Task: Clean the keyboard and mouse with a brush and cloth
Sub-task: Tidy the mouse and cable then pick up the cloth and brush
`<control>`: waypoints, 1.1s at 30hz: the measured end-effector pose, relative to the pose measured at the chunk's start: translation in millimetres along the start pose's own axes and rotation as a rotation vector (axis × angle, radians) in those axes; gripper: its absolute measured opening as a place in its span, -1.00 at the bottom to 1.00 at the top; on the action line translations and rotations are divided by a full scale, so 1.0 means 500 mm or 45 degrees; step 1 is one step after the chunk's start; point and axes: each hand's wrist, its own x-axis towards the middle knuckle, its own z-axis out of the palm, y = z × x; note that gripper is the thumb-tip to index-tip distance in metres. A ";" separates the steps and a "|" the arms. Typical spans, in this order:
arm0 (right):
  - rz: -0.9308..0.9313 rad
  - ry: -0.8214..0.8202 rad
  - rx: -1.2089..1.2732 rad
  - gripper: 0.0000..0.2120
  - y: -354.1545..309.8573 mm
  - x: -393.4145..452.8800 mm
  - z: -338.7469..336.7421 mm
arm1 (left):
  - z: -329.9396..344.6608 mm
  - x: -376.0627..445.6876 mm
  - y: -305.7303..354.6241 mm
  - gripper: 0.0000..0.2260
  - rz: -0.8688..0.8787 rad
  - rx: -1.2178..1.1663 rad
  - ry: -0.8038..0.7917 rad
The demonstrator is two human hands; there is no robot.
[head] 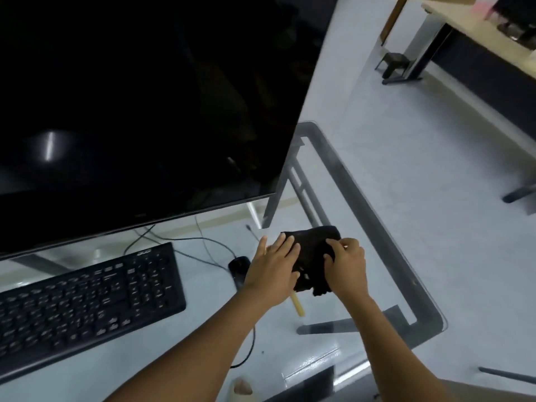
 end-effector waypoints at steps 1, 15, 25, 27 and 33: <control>-0.016 0.012 0.012 -0.67 -0.021 -0.005 0.001 | -0.012 -0.021 -0.018 -0.47 -0.036 -0.062 0.062; -0.329 -0.263 0.347 -0.64 -0.491 -0.205 0.115 | -0.126 -0.460 -0.371 -0.50 -0.948 -0.449 0.518; -0.132 -0.310 0.050 -0.52 -0.582 -0.311 0.168 | -0.114 -0.704 -0.533 -0.39 -1.350 -0.431 0.509; -0.028 -0.313 0.042 -0.55 -0.583 -0.316 0.169 | -0.114 -0.729 -0.551 -0.50 -1.487 -0.566 0.570; 0.038 -0.335 0.183 -0.70 -0.561 -0.294 0.177 | -0.102 -0.779 -0.570 -0.85 -1.648 -0.737 0.627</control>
